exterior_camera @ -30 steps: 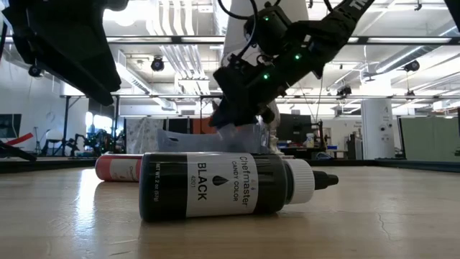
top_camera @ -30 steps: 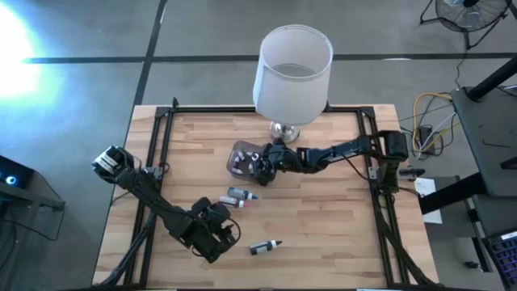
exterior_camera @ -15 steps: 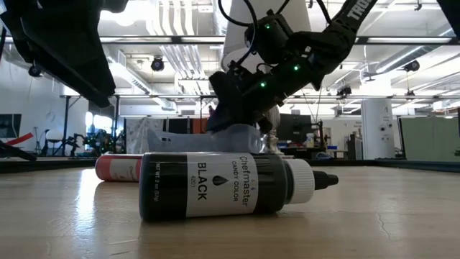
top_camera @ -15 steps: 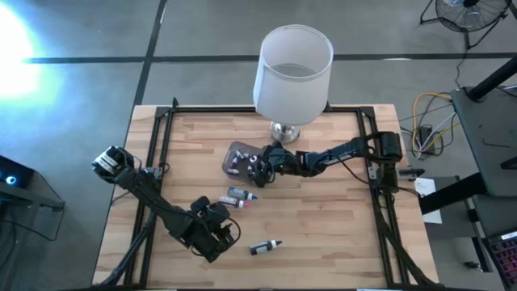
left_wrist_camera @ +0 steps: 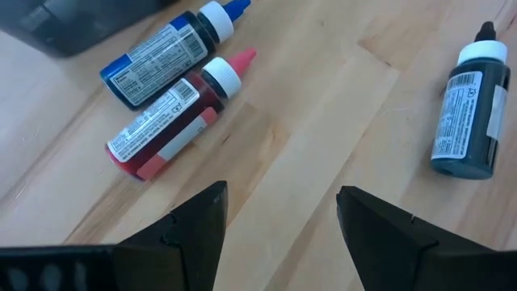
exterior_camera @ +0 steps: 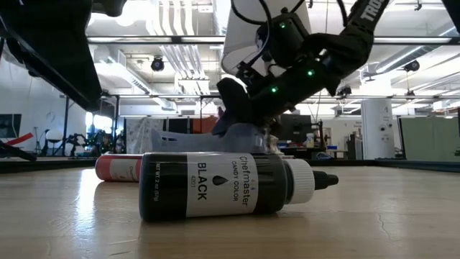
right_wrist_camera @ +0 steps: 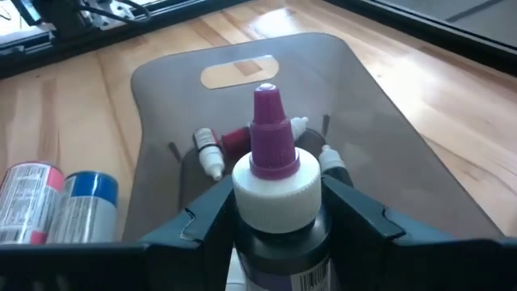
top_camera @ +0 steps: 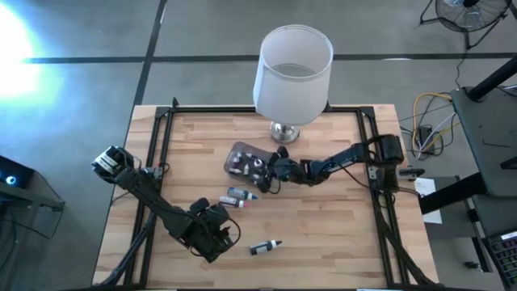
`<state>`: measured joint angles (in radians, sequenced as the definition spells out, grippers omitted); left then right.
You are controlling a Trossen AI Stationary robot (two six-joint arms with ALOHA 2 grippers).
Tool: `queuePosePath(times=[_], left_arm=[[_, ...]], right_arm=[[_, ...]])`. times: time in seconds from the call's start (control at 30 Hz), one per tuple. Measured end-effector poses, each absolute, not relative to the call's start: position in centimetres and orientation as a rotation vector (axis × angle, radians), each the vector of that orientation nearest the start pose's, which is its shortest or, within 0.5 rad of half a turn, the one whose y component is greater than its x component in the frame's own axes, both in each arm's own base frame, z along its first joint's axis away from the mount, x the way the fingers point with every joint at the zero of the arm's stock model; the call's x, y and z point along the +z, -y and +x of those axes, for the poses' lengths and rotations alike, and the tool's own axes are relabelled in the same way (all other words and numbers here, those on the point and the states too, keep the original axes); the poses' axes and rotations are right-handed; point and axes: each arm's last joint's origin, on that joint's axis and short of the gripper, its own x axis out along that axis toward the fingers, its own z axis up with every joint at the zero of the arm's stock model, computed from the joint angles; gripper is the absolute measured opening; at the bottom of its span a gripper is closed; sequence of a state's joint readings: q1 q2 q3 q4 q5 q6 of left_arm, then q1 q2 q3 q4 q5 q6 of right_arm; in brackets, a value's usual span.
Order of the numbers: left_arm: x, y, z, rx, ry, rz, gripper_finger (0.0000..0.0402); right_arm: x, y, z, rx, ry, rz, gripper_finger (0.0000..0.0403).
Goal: Pick & Place food coloring
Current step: Put the large violet food coloring into the black bin
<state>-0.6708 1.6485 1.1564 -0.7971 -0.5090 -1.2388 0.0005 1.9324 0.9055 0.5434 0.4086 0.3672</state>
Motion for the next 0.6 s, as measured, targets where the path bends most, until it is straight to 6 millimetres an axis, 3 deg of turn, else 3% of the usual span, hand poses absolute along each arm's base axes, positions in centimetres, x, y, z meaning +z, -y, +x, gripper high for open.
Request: queuePosePath(times=[0.43,0.6], left_arm=[[21.4,18.3,25.2,0.499,-0.954,-0.434,0.021],[21.4,18.3,25.2,0.5,-0.953,-0.436,0.021]], right_arm=[[12.6,0.0,36.6,-0.516,-0.379,0.265,0.0157],[12.4,-0.1,35.9,-0.513,-0.408,0.256,0.019]])
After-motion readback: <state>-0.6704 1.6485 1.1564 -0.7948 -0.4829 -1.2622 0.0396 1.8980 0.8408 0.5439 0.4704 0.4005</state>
